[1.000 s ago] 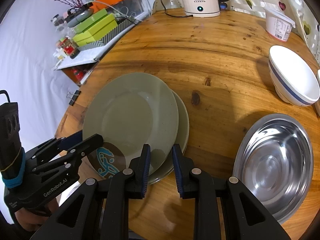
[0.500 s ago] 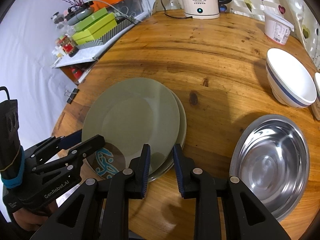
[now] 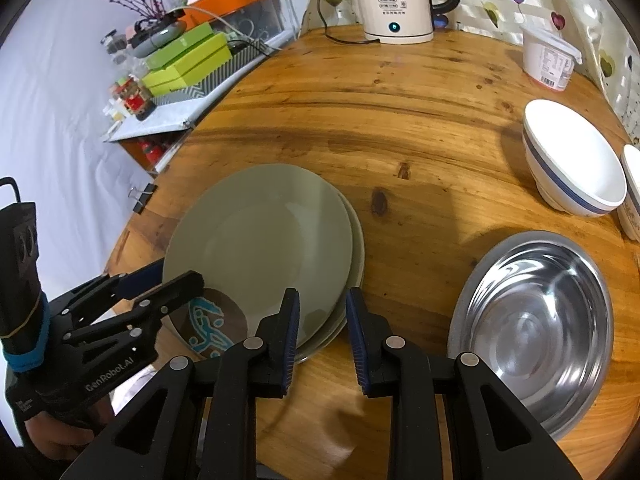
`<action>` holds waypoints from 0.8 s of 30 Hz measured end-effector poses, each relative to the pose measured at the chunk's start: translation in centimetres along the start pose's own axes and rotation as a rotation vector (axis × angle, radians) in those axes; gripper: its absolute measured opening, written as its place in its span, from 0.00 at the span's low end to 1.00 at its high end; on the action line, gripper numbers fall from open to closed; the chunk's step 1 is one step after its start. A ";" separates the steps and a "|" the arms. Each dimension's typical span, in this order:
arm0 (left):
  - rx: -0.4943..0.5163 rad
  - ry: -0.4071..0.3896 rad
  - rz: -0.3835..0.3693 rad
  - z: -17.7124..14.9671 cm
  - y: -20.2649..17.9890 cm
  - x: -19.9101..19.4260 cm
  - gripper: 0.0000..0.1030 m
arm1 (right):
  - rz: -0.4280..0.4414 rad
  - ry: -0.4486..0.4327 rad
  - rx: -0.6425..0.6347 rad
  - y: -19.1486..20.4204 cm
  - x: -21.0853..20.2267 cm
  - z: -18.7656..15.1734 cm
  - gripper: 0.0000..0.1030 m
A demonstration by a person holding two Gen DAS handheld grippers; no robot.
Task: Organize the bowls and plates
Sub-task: 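Lower the held beige plate onto the beige plate stack with the left gripper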
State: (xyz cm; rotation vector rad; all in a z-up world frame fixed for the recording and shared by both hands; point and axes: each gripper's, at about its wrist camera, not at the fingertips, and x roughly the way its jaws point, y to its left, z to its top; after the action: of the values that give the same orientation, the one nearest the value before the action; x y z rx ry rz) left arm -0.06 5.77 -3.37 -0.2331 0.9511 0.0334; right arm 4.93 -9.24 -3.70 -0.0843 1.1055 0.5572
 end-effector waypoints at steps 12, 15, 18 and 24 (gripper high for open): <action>0.021 -0.012 0.012 0.2 -0.5 -0.2 0.42 | 0.017 0.007 0.007 -0.1 0.3 -0.1 0.23; 0.025 -0.008 0.014 0.1 -0.6 -0.1 0.42 | 0.017 0.006 0.002 0.0 0.4 -0.2 0.23; 0.024 -0.007 0.012 0.1 -0.6 -0.2 0.42 | 0.017 0.006 0.002 0.0 0.4 -0.2 0.23; 0.015 -0.006 0.009 0.0 -0.5 -0.1 0.42 | 0.019 0.005 0.003 0.1 0.3 -0.2 0.23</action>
State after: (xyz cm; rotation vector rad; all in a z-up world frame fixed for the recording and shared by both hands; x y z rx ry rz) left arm -0.07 5.33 -3.16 -0.2150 0.9457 0.0351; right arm 4.81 -9.05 -4.01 -0.0719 1.1126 0.5726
